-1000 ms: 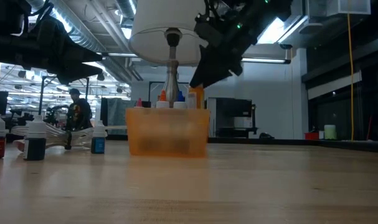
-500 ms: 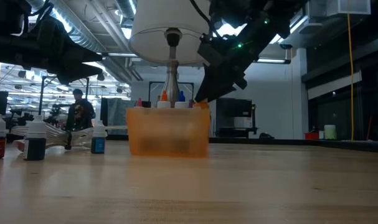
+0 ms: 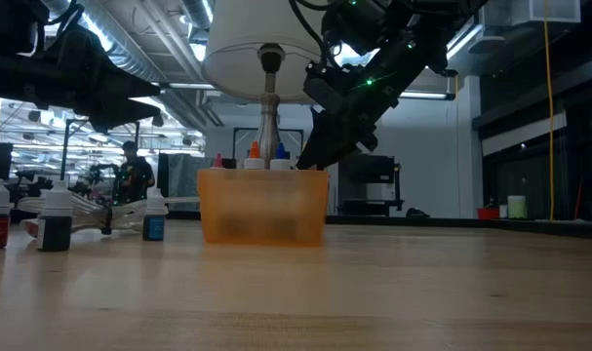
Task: Pick & Place food coloring
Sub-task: Put the large yellow food coloring bottle into the orange bin, then put the large purple food coloring bottle into the orange bin
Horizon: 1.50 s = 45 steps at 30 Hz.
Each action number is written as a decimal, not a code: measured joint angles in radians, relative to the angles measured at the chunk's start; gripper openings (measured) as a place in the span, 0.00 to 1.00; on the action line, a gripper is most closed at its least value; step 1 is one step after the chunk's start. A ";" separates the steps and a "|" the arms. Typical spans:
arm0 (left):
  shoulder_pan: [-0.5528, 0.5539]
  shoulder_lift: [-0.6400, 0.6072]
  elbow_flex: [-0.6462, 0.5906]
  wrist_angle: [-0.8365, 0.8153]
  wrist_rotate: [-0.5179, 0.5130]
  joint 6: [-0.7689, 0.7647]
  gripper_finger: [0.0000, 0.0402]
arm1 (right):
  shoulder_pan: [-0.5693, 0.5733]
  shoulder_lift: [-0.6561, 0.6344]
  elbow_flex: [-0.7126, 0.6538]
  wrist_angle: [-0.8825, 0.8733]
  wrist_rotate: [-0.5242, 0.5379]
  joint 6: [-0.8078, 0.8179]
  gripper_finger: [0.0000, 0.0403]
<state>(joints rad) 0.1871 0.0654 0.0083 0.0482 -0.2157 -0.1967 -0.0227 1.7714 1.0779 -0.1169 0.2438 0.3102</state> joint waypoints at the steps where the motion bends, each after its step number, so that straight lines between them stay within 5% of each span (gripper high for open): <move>1: 0.000 0.000 0.000 0.000 0.000 0.000 0.73 | 0.000 0.000 0.000 0.000 0.000 -0.001 0.30; 28: 0.000 0.000 0.000 0.000 0.000 0.000 0.73 | -0.021 -0.090 0.029 -0.075 -0.042 -0.061 0.61; 36: 0.000 0.000 0.000 0.000 -0.001 0.000 0.73 | -0.065 -0.235 0.029 -0.222 -0.224 -0.261 0.62; 45: 0.000 0.000 0.000 0.000 0.000 0.000 0.73 | -0.236 -0.288 -0.004 -0.267 -0.352 -0.443 0.62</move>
<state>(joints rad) 0.1871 0.0654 0.0082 0.0483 -0.2161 -0.1967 -0.2588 1.4832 1.0739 -0.3839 -0.1086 -0.1333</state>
